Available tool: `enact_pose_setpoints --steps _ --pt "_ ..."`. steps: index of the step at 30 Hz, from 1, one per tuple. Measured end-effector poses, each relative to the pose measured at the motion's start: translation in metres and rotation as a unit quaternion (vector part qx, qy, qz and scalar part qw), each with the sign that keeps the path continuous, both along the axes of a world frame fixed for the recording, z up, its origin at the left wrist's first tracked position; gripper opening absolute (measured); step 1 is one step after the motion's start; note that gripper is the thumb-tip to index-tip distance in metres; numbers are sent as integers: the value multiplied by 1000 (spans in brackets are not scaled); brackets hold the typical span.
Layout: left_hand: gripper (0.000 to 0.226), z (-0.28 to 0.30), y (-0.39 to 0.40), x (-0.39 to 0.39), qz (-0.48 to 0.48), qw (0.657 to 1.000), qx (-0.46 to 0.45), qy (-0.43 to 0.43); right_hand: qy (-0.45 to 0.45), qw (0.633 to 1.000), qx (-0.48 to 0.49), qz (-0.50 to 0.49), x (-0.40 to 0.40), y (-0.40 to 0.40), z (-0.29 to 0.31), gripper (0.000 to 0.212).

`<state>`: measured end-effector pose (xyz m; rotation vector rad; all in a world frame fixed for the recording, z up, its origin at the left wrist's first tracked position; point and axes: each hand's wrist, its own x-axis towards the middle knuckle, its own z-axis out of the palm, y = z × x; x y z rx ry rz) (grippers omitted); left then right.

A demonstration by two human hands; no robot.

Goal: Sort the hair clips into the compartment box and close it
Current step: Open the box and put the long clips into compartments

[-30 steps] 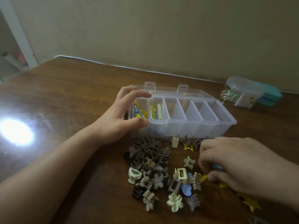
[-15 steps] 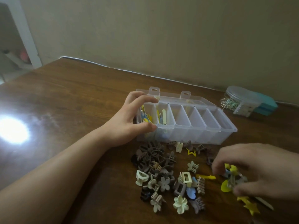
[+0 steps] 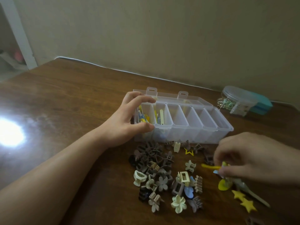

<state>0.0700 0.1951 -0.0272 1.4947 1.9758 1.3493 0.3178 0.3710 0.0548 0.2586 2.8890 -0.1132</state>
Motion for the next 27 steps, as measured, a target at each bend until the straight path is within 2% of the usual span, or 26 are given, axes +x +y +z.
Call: enact_pose_setpoints --steps 3,7,9,13,16,18,20,22,23,25,27 --pt "74 2 -1 2 -1 1000 0 -3 89 989 -114 -22 -8 8 18 20" --pt "78 3 -1 3 -4 1000 6 -6 249 944 -212 -39 -47 -4 19 19" --pt "78 3 -2 3 -6 1000 13 -6 303 928 -209 -59 -70 -12 9 14" --pt "77 0 -3 2 -8 1000 21 -7 276 948 -152 -50 -87 -18 -6 16" --pt "76 0 -2 2 -7 1000 23 -5 356 914 -176 -88 -62 -5 9 19" --pt "74 0 -1 1 -8 1000 27 -4 390 898 -168 -118 -31 12 17 9" --pt "74 0 -1 1 -8 1000 30 -2 316 931 -125 -133 6 26 15 12" --pt "74 -1 -2 0 -7 999 32 0 185 973 -65 -120 40 31 -2 35" --pt "75 -1 -2 0 -6 999 34 -2 146 980 -52 -123 53 29 -14 43" --pt "76 0 -2 0 -5 999 40 -8 132 977 -77 -151 74 22 -33 48" --pt "77 0 -2 0 -5 999 44 -14 154 971 -83 -161 84 15 -46 51"
